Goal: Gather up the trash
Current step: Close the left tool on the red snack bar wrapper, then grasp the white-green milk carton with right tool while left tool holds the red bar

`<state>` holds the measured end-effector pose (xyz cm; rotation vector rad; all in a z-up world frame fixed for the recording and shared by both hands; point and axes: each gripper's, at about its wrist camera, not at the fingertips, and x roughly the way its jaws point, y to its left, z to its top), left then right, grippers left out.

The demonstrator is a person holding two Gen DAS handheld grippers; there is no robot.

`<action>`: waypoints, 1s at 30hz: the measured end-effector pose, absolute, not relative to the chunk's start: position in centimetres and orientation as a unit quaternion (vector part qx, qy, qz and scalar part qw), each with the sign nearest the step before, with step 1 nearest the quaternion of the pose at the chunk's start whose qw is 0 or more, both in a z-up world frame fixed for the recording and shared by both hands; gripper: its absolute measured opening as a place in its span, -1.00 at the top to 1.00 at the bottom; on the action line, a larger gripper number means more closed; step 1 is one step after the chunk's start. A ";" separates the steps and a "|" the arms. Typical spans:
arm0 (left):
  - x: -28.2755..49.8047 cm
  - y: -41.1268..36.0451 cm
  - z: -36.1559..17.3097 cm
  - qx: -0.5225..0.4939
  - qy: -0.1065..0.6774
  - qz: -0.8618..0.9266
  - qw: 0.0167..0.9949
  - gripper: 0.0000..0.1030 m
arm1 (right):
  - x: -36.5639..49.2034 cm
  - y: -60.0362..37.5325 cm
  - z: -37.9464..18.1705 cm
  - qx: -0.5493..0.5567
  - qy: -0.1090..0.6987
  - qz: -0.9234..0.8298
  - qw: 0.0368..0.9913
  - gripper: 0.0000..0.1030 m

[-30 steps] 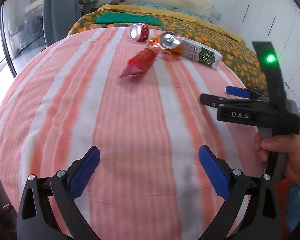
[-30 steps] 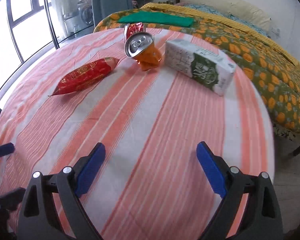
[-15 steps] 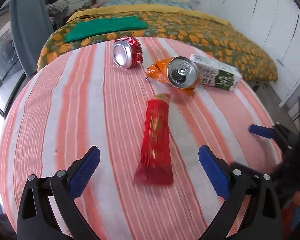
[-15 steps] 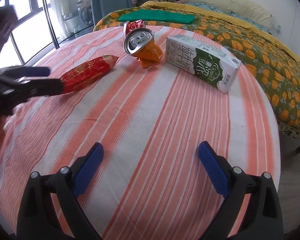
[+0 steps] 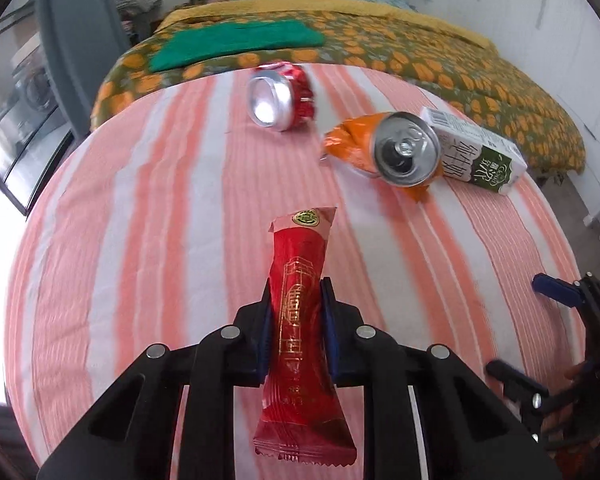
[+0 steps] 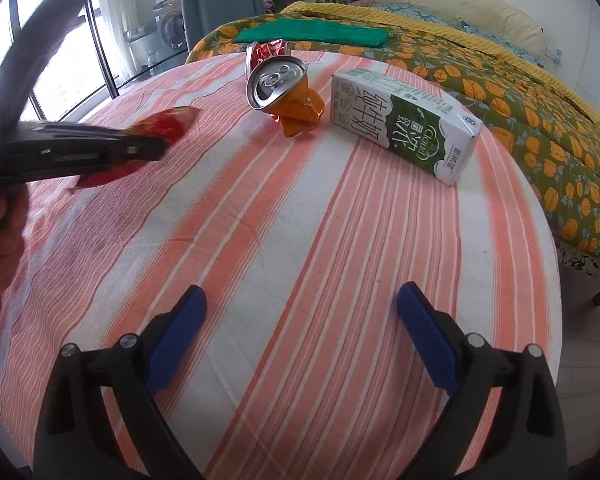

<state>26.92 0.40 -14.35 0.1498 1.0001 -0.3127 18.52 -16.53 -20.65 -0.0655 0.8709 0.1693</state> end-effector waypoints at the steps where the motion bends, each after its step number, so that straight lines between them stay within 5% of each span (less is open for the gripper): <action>1: 26.2 1.3 -14.2 0.067 0.477 -0.140 0.865 0.60 | 18.5 -16.5 -20.7 -0.032 0.421 0.082 0.903 -0.82; 7: 21.1 5.5 -14.9 0.044 0.480 -0.120 0.868 0.57 | 18.5 -16.5 -20.6 -0.032 0.421 0.082 0.903 -0.82; 16: 20.0 4.8 -16.0 0.051 0.453 -0.107 0.884 -0.17 | 18.5 -16.7 -20.5 -0.028 0.421 0.085 0.903 -0.82; 25: 19.9 4.4 -16.2 0.052 0.443 -0.097 0.890 -0.26 | 23.0 -22.2 -15.6 -0.054 0.366 0.041 0.928 -0.82; 30: 20.0 4.5 -16.3 0.049 0.444 -0.096 0.890 -0.28 | 29.1 -24.1 -15.1 -0.100 0.408 0.051 0.906 -0.82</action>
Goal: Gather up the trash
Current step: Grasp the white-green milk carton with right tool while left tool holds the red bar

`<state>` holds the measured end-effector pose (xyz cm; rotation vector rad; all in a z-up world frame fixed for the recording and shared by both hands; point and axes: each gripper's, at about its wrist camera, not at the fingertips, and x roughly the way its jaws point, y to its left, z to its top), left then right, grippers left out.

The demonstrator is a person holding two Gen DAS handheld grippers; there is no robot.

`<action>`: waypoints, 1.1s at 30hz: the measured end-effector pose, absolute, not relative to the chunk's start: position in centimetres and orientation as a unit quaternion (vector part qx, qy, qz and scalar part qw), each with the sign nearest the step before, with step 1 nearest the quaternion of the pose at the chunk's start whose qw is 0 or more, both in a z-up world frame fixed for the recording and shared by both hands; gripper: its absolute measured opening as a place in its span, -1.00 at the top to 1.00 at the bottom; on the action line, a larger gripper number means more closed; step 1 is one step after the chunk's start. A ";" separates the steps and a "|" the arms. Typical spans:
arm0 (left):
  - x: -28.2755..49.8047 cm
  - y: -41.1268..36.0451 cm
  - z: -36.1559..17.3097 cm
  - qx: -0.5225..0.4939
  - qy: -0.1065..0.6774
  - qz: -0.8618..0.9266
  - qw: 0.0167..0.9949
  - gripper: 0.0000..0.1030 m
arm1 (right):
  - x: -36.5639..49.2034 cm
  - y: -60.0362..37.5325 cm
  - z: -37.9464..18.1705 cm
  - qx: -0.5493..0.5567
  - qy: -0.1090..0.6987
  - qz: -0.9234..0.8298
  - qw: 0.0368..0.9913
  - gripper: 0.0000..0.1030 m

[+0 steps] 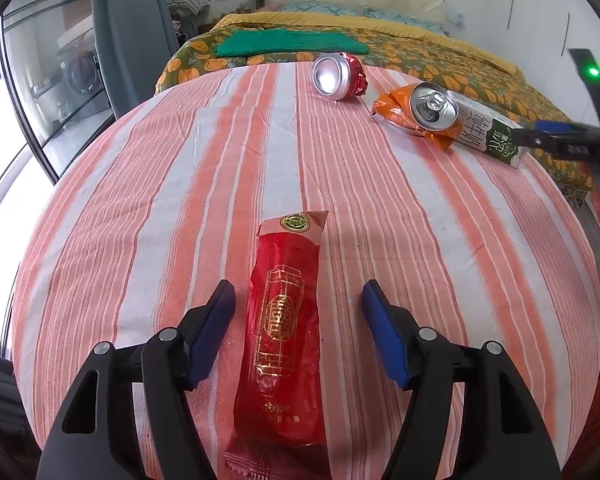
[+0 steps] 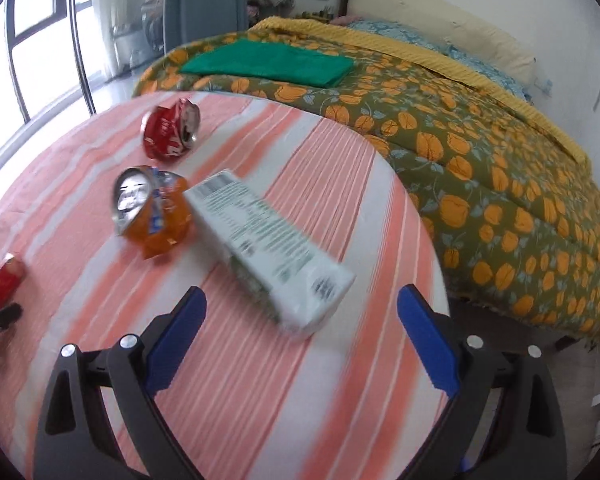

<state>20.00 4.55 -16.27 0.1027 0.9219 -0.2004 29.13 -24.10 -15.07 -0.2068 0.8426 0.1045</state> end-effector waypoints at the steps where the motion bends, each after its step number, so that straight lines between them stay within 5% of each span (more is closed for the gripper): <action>1: 20.0 4.6 -16.3 0.049 0.444 -0.097 0.889 -0.28 | 29.8 -24.0 -15.2 -0.112 0.412 0.054 0.902 -0.82; 6: 20.1 4.6 -16.3 0.047 0.444 -0.097 0.889 -0.29 | 31.7 -23.1 -16.0 -0.128 0.431 0.074 0.890 -0.79; 8: 20.2 4.7 -16.3 0.046 0.444 -0.098 0.889 -0.29 | 31.8 -23.2 -16.2 -0.103 0.443 0.085 0.886 -0.19; 11: 20.2 4.7 -16.3 0.046 0.444 -0.098 0.889 -0.29 | 30.6 -23.6 -15.8 -0.073 0.460 0.078 0.881 0.12; 25: 20.3 4.7 -16.3 0.050 0.443 -0.097 0.890 -0.29 | 17.0 -25.7 -16.7 0.192 0.492 0.164 0.833 0.19; 33: 19.6 5.7 -15.8 0.039 0.454 -0.129 0.881 -0.45 | 17.1 -27.4 -15.5 0.164 0.483 0.085 0.856 -0.21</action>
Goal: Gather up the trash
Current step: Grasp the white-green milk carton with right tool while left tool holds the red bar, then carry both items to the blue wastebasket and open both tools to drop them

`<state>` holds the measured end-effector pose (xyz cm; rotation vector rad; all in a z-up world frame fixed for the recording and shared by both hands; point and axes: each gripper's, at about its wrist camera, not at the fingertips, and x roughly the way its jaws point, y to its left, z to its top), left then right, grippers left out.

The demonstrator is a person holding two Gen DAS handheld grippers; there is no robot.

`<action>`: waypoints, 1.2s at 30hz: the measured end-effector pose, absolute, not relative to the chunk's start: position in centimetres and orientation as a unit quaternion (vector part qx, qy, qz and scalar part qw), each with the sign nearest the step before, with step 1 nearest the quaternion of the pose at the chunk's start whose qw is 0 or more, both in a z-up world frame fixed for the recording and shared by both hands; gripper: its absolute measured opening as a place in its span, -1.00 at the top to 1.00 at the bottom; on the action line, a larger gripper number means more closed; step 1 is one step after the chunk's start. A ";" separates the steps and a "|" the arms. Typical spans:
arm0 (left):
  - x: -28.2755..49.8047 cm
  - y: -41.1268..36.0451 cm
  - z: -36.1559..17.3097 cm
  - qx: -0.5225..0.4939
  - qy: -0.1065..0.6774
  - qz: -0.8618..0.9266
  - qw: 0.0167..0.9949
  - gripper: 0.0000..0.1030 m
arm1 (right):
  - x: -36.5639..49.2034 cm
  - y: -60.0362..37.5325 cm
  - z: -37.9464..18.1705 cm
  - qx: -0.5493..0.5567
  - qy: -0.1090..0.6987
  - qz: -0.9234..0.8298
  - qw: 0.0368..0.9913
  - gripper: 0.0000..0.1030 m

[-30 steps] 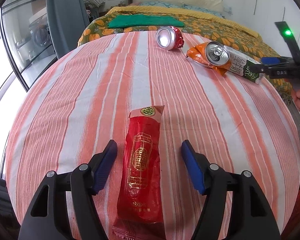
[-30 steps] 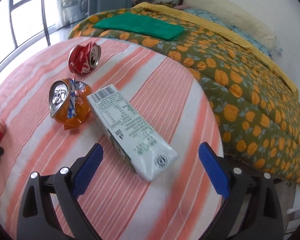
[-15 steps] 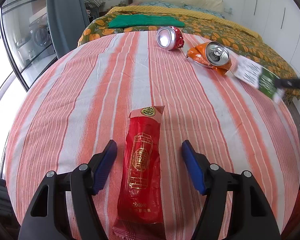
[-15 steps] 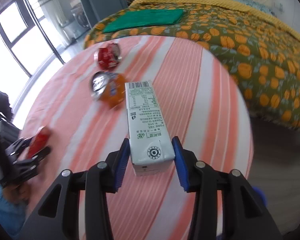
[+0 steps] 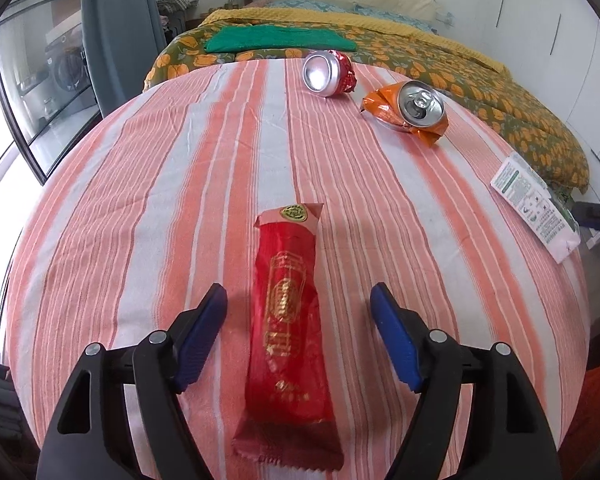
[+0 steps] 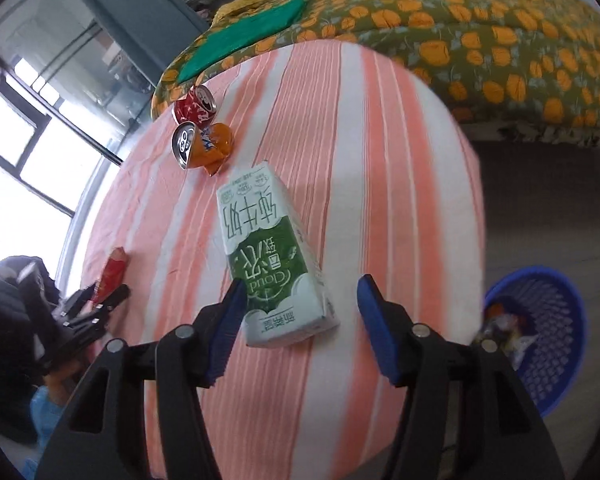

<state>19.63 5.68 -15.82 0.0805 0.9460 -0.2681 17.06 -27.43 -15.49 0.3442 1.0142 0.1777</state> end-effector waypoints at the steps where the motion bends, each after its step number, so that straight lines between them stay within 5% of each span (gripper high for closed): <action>1: 19.6 5.9 -15.7 0.033 0.455 -0.130 0.880 -0.47 | 17.2 -27.3 -15.3 0.145 0.480 0.084 0.861 -0.35; 4: 19.8 6.5 -15.1 0.015 0.459 -0.131 0.879 -0.47 | 17.9 -25.3 -14.7 0.072 0.482 0.086 0.869 -0.54; 10: 21.1 6.2 -14.7 0.030 0.473 -0.124 0.871 -0.47 | 19.9 -22.1 -15.8 -0.035 0.496 0.070 0.865 -0.53; 12: 21.4 6.3 -14.8 0.032 0.479 -0.119 0.869 -0.46 | 20.0 -21.6 -16.1 -0.055 0.502 0.066 0.861 -0.20; 13: 21.5 6.4 -14.7 0.030 0.481 -0.118 0.868 -0.37 | 20.0 -21.4 -16.2 -0.060 0.503 0.065 0.860 0.04; 15: 21.5 6.4 -14.6 0.024 0.483 -0.119 0.867 -0.14 | 19.6 -21.3 -15.9 -0.058 0.499 0.064 0.862 0.04; 17: 21.4 6.2 -14.5 0.025 0.486 -0.123 0.865 0.41 | 18.9 -21.0 -15.4 -0.059 0.490 0.067 0.867 0.05; 20: 21.0 5.7 -14.3 0.040 0.484 -0.119 0.866 0.71 | 17.8 -20.7 -14.3 -0.056 0.475 0.074 0.875 0.05; 36: 15.5 -6.3 -9.2 0.038 0.430 -0.237 0.871 0.85 | 10.7 -25.5 -11.7 -0.022 0.417 0.067 0.906 0.05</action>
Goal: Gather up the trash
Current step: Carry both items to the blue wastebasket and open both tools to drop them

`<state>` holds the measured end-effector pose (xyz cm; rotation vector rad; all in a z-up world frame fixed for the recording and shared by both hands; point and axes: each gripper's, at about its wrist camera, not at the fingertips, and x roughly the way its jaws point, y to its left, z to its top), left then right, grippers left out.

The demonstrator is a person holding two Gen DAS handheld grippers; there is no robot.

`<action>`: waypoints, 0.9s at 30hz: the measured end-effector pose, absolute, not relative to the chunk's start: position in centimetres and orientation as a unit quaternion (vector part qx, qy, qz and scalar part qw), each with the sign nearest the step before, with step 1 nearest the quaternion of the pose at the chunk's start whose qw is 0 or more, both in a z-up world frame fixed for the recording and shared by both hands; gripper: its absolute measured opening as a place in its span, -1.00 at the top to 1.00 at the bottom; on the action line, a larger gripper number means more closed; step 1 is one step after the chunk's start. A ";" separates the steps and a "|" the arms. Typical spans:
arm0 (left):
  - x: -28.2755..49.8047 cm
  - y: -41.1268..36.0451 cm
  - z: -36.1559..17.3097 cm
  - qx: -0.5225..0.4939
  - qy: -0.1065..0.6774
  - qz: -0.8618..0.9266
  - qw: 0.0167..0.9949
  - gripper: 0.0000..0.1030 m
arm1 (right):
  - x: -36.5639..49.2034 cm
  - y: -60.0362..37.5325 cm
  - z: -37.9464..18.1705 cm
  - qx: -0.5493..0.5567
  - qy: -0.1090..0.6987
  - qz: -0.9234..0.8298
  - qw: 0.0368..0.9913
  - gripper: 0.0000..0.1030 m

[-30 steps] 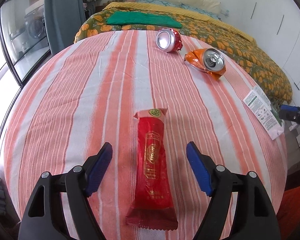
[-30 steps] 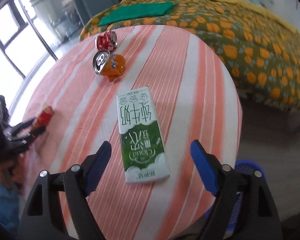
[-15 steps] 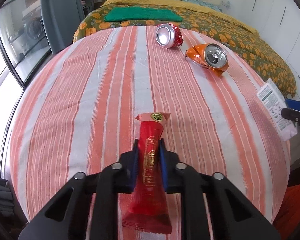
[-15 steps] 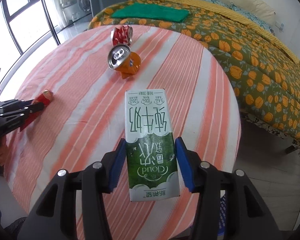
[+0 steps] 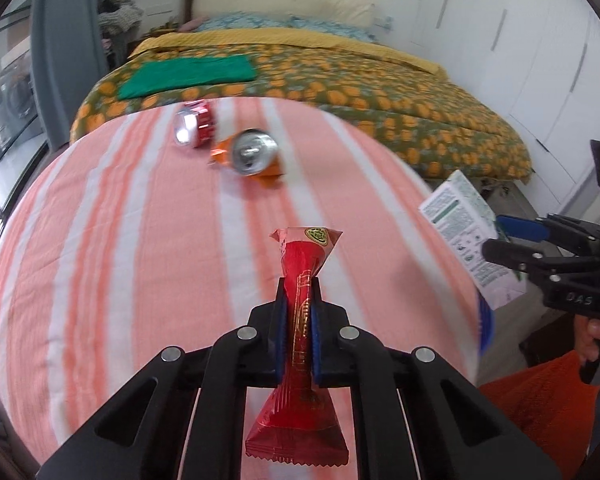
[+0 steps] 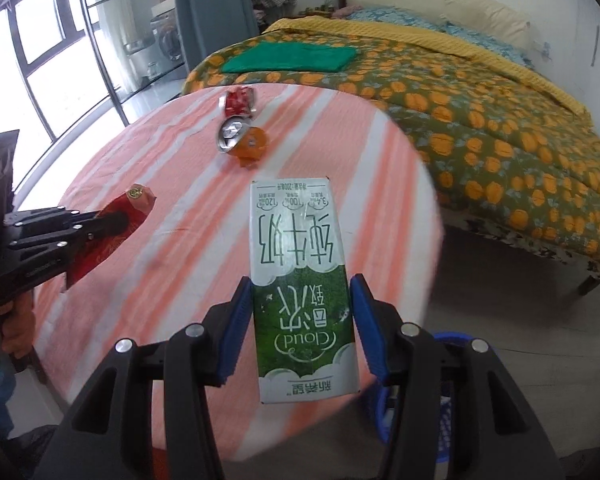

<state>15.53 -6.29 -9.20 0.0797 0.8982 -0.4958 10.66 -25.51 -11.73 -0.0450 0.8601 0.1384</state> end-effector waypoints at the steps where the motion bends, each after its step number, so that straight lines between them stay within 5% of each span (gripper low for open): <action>1: 15.3 -7.3 -9.2 0.041 0.428 -0.245 0.869 0.86 | 10.2 -26.3 -11.7 -0.025 0.412 0.057 0.909 0.05; 27: 10.9 -36.2 -17.3 0.092 0.492 -0.376 0.779 0.88 | 3.6 -51.5 -24.2 0.136 0.473 -0.117 0.863 0.05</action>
